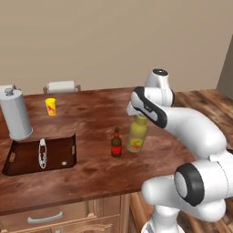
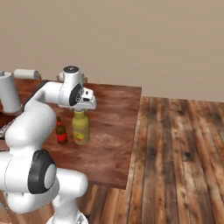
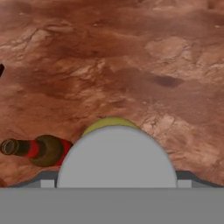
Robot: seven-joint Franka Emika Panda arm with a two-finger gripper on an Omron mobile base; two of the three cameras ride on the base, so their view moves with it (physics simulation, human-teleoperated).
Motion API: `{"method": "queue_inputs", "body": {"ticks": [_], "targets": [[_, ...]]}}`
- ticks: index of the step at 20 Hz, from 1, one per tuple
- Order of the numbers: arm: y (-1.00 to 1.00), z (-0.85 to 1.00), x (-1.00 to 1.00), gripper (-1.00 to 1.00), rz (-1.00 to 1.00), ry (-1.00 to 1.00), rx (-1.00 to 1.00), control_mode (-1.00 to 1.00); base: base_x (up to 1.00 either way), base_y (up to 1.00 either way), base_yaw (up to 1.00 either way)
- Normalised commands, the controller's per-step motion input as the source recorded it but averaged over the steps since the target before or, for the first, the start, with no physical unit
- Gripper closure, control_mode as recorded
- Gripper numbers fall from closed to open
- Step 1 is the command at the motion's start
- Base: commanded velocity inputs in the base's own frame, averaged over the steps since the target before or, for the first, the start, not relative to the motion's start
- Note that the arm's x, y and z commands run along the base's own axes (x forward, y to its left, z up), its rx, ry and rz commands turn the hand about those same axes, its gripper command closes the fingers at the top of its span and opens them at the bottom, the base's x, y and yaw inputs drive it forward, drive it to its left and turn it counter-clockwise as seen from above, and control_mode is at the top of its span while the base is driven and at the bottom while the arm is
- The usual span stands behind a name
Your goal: Place the drinks on the dining counter in a tight cluster.
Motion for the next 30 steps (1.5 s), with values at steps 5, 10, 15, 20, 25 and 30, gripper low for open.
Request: {"method": "queue_inputs", "body": {"ticks": [5,10,15,20,25,30], "targets": [[0.03,-0.17,0.18,1.00,0.01,0.00,0.00,-1.00,0.00,0.00,0.00],[0.05,-0.20,0.21,1.00,0.00,0.00,0.00,-1.00,0.00,0.00,0.00],[0.04,-0.17,0.22,1.00,0.00,0.00,0.00,-1.00,0.00,0.00,0.00],[0.08,-0.27,0.17,1.00,0.00,-0.01,0.00,-1.00,0.00,0.00,0.00],[0.08,-0.32,0.08,1.00,0.00,0.00,0.00,-1.00,0.00,0.00,0.00],[0.04,-0.33,0.04,1.00,0.00,0.00,0.00,-1.00,0.00,0.00,0.00]]}}
